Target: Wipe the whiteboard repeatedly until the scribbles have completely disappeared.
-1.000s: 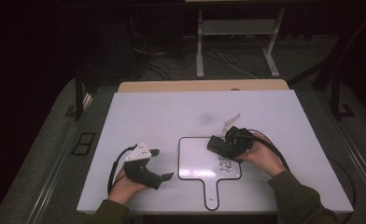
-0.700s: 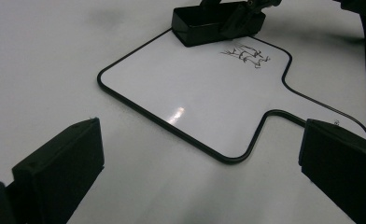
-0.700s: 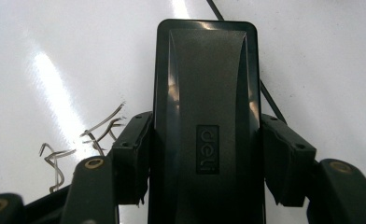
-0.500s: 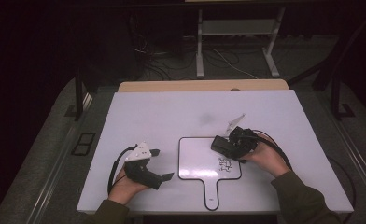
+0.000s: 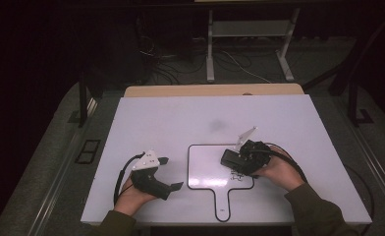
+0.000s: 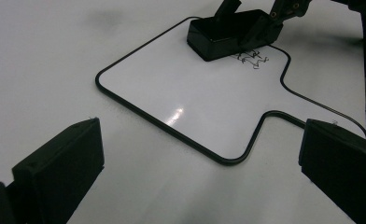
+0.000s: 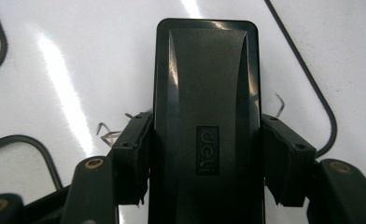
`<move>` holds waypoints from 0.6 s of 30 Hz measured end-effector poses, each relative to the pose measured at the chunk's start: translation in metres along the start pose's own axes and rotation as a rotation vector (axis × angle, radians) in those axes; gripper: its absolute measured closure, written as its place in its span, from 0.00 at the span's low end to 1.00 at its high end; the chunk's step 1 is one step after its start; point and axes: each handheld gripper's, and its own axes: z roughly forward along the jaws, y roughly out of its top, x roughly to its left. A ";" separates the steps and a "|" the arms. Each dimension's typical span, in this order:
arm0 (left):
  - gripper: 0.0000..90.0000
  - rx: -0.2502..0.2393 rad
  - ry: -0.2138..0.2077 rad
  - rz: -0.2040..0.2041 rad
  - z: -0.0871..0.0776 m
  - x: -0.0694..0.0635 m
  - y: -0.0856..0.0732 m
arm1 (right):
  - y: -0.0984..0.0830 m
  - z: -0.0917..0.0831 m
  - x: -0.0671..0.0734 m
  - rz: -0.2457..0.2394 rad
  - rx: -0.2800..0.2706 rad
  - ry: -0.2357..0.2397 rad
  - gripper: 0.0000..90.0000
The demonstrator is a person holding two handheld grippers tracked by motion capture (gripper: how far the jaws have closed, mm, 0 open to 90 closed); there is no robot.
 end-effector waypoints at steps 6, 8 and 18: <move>0.00 0.000 0.000 0.000 0.000 0.000 0.000 | 0.002 0.001 0.006 -0.020 -0.001 0.010 0.43; 0.00 0.002 0.000 0.001 0.000 0.000 0.000 | 0.003 0.001 0.006 -0.037 0.002 0.009 0.43; 0.00 -0.001 0.000 0.000 0.000 0.000 0.000 | 0.011 0.004 0.020 -0.061 -0.005 0.034 0.43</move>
